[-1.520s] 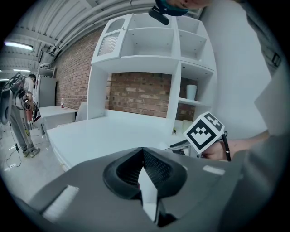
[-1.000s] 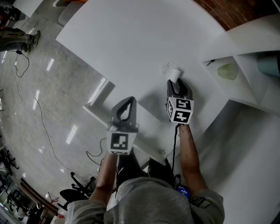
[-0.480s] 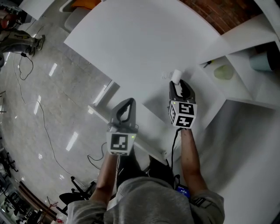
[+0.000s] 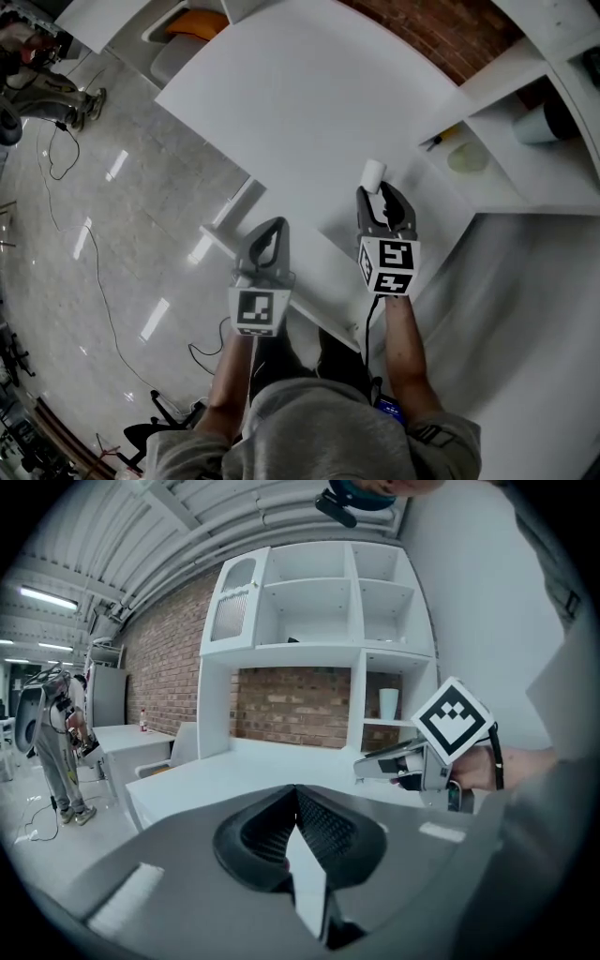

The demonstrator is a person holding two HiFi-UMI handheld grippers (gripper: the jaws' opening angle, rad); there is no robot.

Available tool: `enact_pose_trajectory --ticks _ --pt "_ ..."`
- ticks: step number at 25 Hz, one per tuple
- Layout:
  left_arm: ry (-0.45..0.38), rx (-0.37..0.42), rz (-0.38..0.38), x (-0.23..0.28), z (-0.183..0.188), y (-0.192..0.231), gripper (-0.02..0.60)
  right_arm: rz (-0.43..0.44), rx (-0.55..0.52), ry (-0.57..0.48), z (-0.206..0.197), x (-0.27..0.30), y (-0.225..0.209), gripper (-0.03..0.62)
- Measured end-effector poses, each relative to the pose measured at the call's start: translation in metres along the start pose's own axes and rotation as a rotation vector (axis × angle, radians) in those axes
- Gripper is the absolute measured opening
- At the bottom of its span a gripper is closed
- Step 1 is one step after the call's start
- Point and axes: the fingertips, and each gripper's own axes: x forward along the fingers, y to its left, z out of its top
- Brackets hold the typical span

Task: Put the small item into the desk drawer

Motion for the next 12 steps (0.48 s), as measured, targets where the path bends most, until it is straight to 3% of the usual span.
enact_pose_trajectory --ticks 12 --pt "-0.013 -0.005 0.044 -0.049 0.004 0.009 0.012 0.137 -0.054 -0.086 0.031 -0.066 0.08 0.172"
